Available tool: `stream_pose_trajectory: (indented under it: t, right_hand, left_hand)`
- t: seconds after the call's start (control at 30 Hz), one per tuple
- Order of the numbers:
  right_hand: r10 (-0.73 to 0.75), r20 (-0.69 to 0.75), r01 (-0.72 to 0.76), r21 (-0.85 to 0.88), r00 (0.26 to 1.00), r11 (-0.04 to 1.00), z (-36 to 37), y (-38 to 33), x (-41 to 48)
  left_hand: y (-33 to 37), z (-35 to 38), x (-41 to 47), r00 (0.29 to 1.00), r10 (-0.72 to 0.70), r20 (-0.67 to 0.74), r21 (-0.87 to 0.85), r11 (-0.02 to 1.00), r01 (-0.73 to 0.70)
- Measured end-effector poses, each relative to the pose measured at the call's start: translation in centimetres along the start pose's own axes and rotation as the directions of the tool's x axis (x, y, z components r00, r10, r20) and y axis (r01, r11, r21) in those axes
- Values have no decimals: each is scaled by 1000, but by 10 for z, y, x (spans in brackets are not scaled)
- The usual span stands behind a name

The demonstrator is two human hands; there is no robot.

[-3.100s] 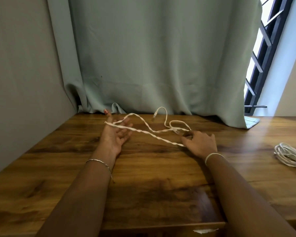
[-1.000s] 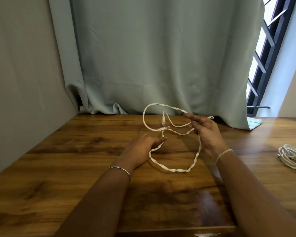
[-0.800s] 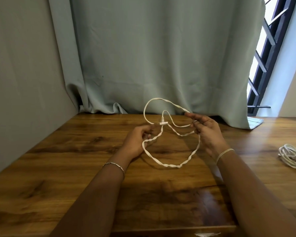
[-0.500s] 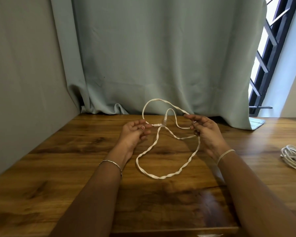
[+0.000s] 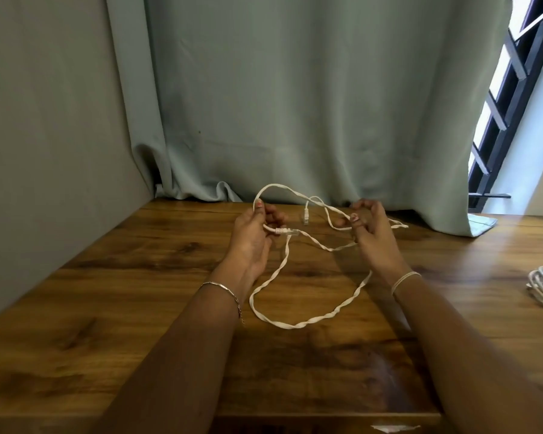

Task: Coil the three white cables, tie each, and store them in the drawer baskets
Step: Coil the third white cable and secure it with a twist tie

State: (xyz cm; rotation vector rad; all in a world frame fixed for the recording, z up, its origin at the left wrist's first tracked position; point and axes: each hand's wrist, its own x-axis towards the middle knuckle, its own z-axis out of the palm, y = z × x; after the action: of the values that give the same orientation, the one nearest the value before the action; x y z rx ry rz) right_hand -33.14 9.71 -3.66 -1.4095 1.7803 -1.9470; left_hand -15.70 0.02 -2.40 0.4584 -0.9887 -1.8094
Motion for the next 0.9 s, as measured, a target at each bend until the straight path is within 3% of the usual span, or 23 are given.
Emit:
stream_pose_trajectory:
  t: [0.07, 0.17, 0.23, 0.33, 0.43, 0.47, 0.57, 0.63, 0.73, 0.9]
  right_hand:
    - [-137, -20, 126, -278, 990, 952, 5, -2, -2]
    - [-287, 92, 267, -702, 953, 661, 13, -6, -6]
    - [-279, 223, 334, -824, 934, 458, 21, -12, -9]
    - [-169, 370, 406, -861, 913, 306, 38, -19, -16]
    - [-69, 399, 398, -857, 914, 326, 49, -21, -14]
    - [-44, 398, 382, -836, 916, 393, 52, -19, -11]
    - [65, 333, 155, -591, 941, 791, 66, -12, -3]
    - [83, 304, 70, -460, 949, 885, 76, -11, -1]
    - [38, 339, 160, -537, 940, 829, 84, -11, -1]
    - [-90, 496, 453, -687, 864, 569, 82, -22, -8]
  left_hand:
    - [3, -1, -2, 998, -57, 32, -142, 988, 61]
    - [6, -3, -1, 991, -100, 85, -292, 949, 121]
    - [8, -4, 1, 991, -89, 103, -346, 931, 119]
    - [8, -5, 1, 994, -64, 84, -301, 950, 86]
    - [6, -4, -1, 992, -69, 105, -191, 978, 88]
    - [4, -4, -2, 989, -81, 125, -169, 980, 102]
    - [1, -2, -5, 982, -95, 163, -72, 992, 108]
    - [0, -2, -6, 980, -105, 170, -46, 992, 114]
    - [2, -4, -4, 980, -133, 151, -88, 985, 147]
    - [9, -6, 5, 995, -92, 49, -282, 954, 102]
